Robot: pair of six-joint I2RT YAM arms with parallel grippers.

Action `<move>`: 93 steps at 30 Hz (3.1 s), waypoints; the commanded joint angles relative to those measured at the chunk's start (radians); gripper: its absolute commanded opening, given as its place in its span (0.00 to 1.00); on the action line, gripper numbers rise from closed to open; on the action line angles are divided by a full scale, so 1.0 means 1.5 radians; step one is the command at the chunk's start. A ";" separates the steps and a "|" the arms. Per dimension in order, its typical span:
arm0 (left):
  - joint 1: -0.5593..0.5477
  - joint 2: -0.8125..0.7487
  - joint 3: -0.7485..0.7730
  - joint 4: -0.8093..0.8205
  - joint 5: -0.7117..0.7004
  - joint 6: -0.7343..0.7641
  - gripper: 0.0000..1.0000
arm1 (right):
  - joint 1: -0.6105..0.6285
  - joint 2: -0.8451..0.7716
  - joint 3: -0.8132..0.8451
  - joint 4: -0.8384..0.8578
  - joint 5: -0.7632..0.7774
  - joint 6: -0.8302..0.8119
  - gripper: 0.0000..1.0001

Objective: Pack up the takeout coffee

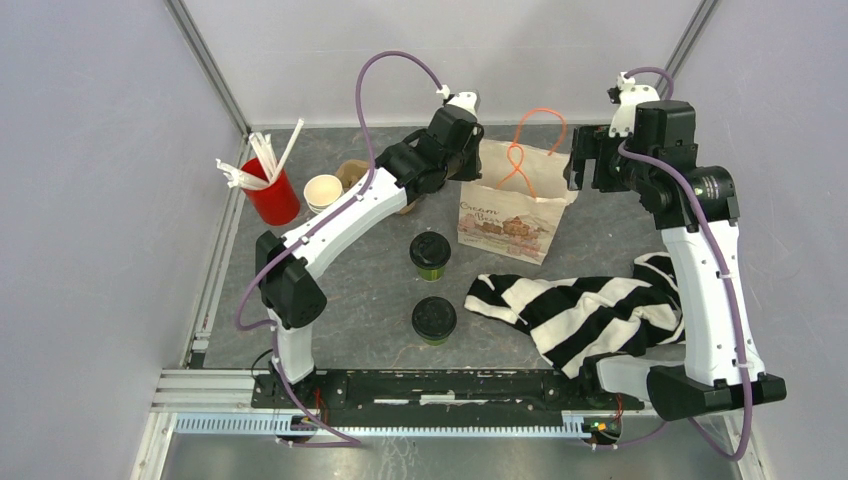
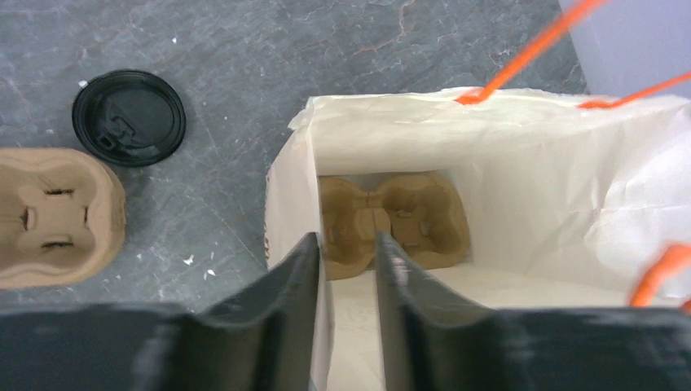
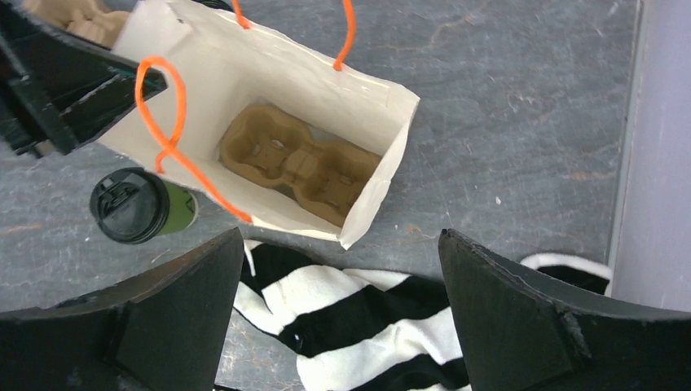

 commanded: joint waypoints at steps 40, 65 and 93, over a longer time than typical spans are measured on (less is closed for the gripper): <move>0.029 -0.587 -0.120 -0.257 -0.264 -0.054 1.00 | 0.577 0.310 -0.008 0.092 0.240 0.130 0.98; 0.029 -0.517 -0.125 -0.196 -0.212 0.036 1.00 | 0.498 0.415 -0.021 0.156 0.141 0.105 0.95; 0.029 -0.488 -0.114 -0.185 -0.207 0.065 1.00 | 0.498 0.442 -0.031 0.172 0.125 0.097 0.88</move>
